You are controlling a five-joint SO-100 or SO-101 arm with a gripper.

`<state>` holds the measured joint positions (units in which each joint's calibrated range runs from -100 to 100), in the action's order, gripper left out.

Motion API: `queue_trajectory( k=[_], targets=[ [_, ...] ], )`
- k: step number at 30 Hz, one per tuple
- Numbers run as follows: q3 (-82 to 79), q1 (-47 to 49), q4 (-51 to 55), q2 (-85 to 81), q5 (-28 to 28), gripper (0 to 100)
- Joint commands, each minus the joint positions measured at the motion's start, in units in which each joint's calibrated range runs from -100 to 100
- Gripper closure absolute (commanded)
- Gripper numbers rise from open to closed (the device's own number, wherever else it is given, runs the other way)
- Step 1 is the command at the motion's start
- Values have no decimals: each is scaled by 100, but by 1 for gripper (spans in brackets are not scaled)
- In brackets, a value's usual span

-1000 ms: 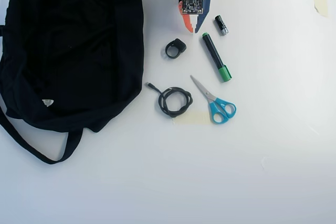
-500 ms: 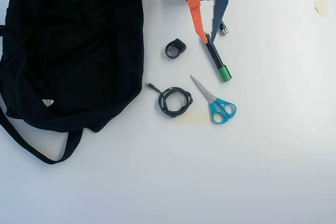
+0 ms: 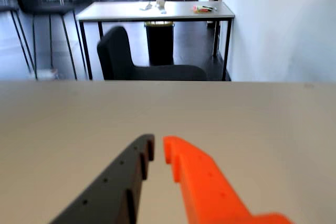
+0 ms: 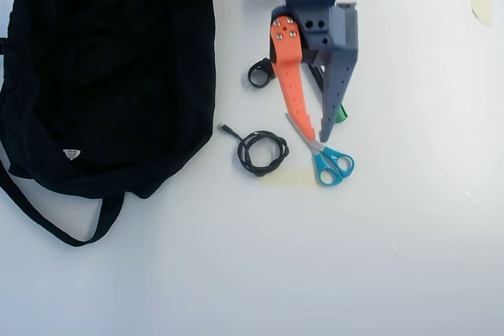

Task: Put the bike light into the black bag

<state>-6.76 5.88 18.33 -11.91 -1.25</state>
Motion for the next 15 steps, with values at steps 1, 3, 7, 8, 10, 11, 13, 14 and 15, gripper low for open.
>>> queue_trajectory(
  k=[1, 3, 7, 8, 10, 11, 13, 14, 15],
  targets=[
    [946, -102, -111, 602, 156, 98],
    [991, -147, -111, 693, 156, 98],
    [919, -184, -111, 693, 214, 98],
    [919, -184, -111, 693, 214, 98],
    [910, -184, -102, 693, 214, 98],
    [901, -147, -76, 693, 214, 98],
    [892, -124, -68, 693, 219, 98],
    [874, -132, -68, 685, 219, 98],
    [874, -139, -59, 685, 219, 98]
  ],
)
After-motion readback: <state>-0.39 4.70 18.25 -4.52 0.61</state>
